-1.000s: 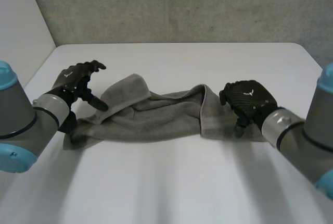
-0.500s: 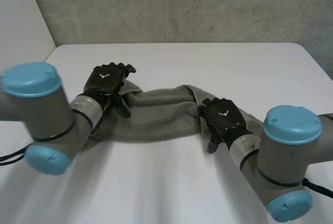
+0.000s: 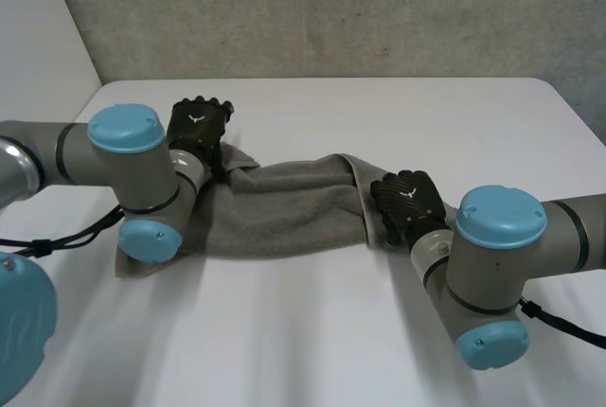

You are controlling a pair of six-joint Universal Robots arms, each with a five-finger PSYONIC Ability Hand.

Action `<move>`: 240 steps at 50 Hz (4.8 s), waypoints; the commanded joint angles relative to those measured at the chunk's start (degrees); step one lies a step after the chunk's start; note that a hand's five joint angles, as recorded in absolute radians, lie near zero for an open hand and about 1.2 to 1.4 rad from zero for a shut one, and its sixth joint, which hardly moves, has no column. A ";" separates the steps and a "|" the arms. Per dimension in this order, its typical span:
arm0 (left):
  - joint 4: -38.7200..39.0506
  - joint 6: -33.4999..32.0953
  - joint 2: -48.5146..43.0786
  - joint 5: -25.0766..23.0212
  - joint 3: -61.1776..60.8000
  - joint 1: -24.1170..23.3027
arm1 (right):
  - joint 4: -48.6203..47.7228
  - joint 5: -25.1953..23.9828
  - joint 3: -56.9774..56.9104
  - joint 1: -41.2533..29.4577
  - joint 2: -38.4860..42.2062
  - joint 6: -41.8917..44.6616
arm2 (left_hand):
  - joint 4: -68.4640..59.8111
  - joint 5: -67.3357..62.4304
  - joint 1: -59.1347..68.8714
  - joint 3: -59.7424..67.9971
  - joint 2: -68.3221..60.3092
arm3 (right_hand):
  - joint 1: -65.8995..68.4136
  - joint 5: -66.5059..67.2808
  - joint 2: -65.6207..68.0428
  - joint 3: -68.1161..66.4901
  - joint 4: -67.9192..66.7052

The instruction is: Fold the towel.

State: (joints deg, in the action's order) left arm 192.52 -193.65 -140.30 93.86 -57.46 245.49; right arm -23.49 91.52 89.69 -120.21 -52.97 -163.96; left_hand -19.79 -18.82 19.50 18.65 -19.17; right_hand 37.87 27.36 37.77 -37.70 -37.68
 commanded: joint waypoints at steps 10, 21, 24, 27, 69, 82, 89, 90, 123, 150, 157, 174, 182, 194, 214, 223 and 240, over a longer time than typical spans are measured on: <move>-2.32 -3.75 -6.38 0.71 8.68 0.78 | 0.47 0.59 -0.75 2.17 -5.47 -0.39 | -21.71 -12.68 22.00 22.85 -22.33 | 42.13 42.64 42.23 -42.30 -42.32; -7.07 -3.75 -9.46 0.36 13.52 1.49 | 4.06 -1.87 -0.31 9.72 -11.19 -0.31 | -28.90 -19.87 29.19 30.04 -29.53 | 42.13 42.64 42.23 -42.30 -42.32; -7.42 -3.84 -9.90 0.27 13.87 1.49 | 5.73 -4.06 -0.31 11.48 -11.28 -0.22 | -35.00 -25.97 35.29 36.14 -35.62 | 42.13 42.64 42.23 -42.30 -42.32; -7.95 -3.75 -10.34 0.27 14.66 1.49 | 7.23 -5.65 -0.92 12.27 -11.19 -0.22 | -57.37 -48.34 57.66 58.51 -58.00 | 42.13 42.64 42.23 -42.30 -42.32; -14.55 25.43 27.74 -21.00 -12.10 19.51 | 52.63 -24.99 -45.36 19.94 -6.02 21.94 | -60.21 -51.18 60.50 61.35 -60.83 | 42.13 42.64 42.23 -42.30 -42.32; 7.60 34.13 24.82 -12.12 12.38 15.37 | 5.85 -19.98 -47.36 13.42 -11.51 0.97 | -60.21 -51.18 60.50 61.35 -60.83 | 42.13 42.64 42.23 -42.30 -42.32; 12.35 41.16 27.97 -12.30 -1.29 16.34 | 11.19 -23.15 -38.28 14.56 -15.58 -3.82 | -60.21 -51.18 60.50 61.35 -60.83 | 42.13 42.64 42.23 -42.30 -42.32; 12.35 41.16 27.98 -12.30 -1.33 16.34 | 13.19 -24.36 -36.01 14.56 -15.67 -2.60 | -60.21 -51.18 60.50 61.35 -60.83 | 42.13 42.64 42.23 -42.30 -42.32; 19.92 9.44 35.44 -38.14 -58.46 31.89 | 21.39 -29.56 12.34 15.70 -17.69 24.04 | -36.61 -27.59 36.90 37.75 -37.24 | 42.13 42.64 42.23 -42.30 -42.32; 13.77 5.66 42.67 -20.93 -63.65 13.01 | 7.94 -27.63 18.94 17.29 -18.75 16.39 | -20.99 -11.97 21.29 22.13 -21.62 | 42.13 42.64 42.23 -42.30 -42.32; 10.24 -2.60 36.60 -16.96 -63.12 10.72 | 7.85 -27.54 19.03 17.20 -18.48 16.39 | -17.69 -8.67 17.98 18.83 -18.32 | 42.13 42.64 42.23 -42.30 -42.32; 12.87 -4.28 25.96 -11.33 -52.93 10.45 | 7.76 -27.54 19.29 17.20 -18.31 16.48 | -6.74 2.29 7.03 7.87 -7.36 | 42.13 42.64 42.23 -42.30 -42.32; 14.90 -4.63 23.68 -11.24 -50.65 10.54 | 7.76 -27.54 19.64 16.94 -18.22 16.57 | -7.24 1.78 7.53 8.38 -7.87 | 42.13 42.64 42.23 -42.30 -42.32; 19.72 -7.79 20.78 -11.07 -46.51 10.54 | 7.76 -27.54 19.73 16.41 -17.52 16.92 | -8.25 0.78 8.54 9.39 -8.88 | 42.13 42.64 42.23 -42.30 -42.32; 31.95 -13.16 18.75 -9.22 -45.28 11.07 | 7.76 -27.54 19.99 16.32 -16.02 17.36 | -14.45 -5.43 14.75 15.59 -15.08 | 42.13 42.64 42.23 -42.30 -42.32; 31.69 -12.81 18.40 -9.57 -46.16 10.98 | 7.76 -27.54 19.82 16.50 -15.93 17.36 | -16.83 -7.80 17.12 17.97 -17.46 | 42.13 42.64 42.23 -42.30 -42.32; 31.77 -12.80 18.75 -10.01 -48.36 9.57 | 7.76 -27.45 19.55 16.58 -15.41 17.45 | -21.02 -12.00 21.32 22.16 -21.65 | 42.13 42.64 42.23 -42.30 -42.32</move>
State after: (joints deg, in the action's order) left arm 224.05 -206.36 -120.91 83.88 -105.83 255.38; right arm -15.73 64.05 109.46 -103.79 -68.74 -146.52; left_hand -42.21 -42.02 42.24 42.28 -42.19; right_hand 69.74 64.37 76.32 -75.98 -76.05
